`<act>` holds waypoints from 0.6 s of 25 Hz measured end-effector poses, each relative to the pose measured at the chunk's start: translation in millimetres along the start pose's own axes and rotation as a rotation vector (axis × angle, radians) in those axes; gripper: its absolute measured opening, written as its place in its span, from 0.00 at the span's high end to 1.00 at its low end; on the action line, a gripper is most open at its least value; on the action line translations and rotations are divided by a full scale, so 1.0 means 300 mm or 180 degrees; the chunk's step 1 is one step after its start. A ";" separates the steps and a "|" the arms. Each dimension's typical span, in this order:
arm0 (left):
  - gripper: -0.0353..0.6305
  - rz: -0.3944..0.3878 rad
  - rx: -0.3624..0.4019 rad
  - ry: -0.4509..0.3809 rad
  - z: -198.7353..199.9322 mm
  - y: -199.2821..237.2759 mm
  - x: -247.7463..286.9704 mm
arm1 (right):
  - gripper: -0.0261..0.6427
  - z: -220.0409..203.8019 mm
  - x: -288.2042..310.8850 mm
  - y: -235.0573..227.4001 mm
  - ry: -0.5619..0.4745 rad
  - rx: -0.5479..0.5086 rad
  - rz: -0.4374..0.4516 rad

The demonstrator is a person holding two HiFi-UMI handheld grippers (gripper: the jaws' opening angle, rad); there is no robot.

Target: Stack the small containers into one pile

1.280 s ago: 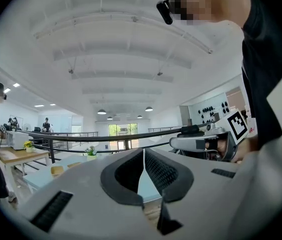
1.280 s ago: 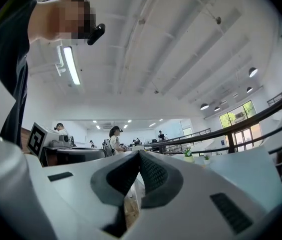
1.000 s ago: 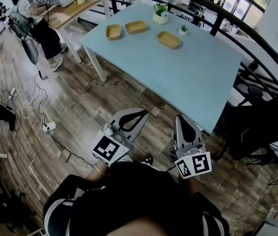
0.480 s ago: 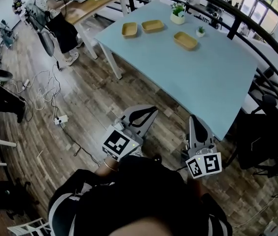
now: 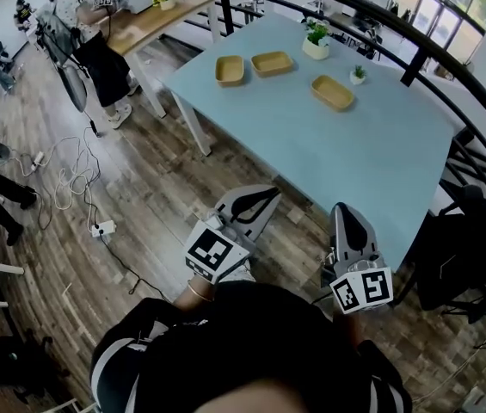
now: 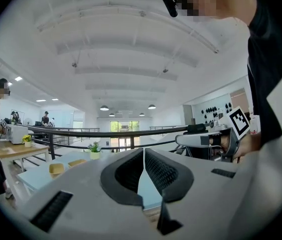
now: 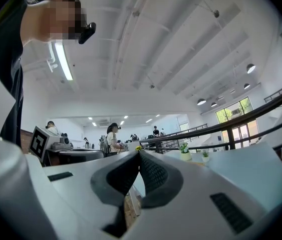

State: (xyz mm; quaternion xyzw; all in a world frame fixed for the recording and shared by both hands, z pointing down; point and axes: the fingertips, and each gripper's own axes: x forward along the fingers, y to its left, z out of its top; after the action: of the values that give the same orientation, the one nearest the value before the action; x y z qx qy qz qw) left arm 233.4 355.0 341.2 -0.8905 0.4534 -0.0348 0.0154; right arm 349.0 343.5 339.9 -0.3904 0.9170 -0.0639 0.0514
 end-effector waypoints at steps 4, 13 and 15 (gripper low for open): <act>0.92 0.0019 -0.0030 -0.0001 -0.020 0.138 0.009 | 0.96 -0.011 0.131 0.016 0.0037 -0.0027 0.0003; 0.91 -0.0048 -0.0058 -0.0044 -0.041 0.440 0.023 | 0.96 -0.029 0.417 0.051 0.0078 -0.0055 -0.0092; 0.91 -0.0066 -0.0062 -0.0026 -0.054 0.503 0.022 | 0.96 -0.038 0.475 0.059 0.0099 -0.0061 -0.0130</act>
State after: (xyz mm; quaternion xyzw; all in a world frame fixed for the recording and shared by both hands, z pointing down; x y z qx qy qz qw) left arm 114.5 260.9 348.8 -0.8954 0.4444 -0.0270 0.0082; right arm 236.5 253.7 342.2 -0.4085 0.9101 -0.0623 0.0322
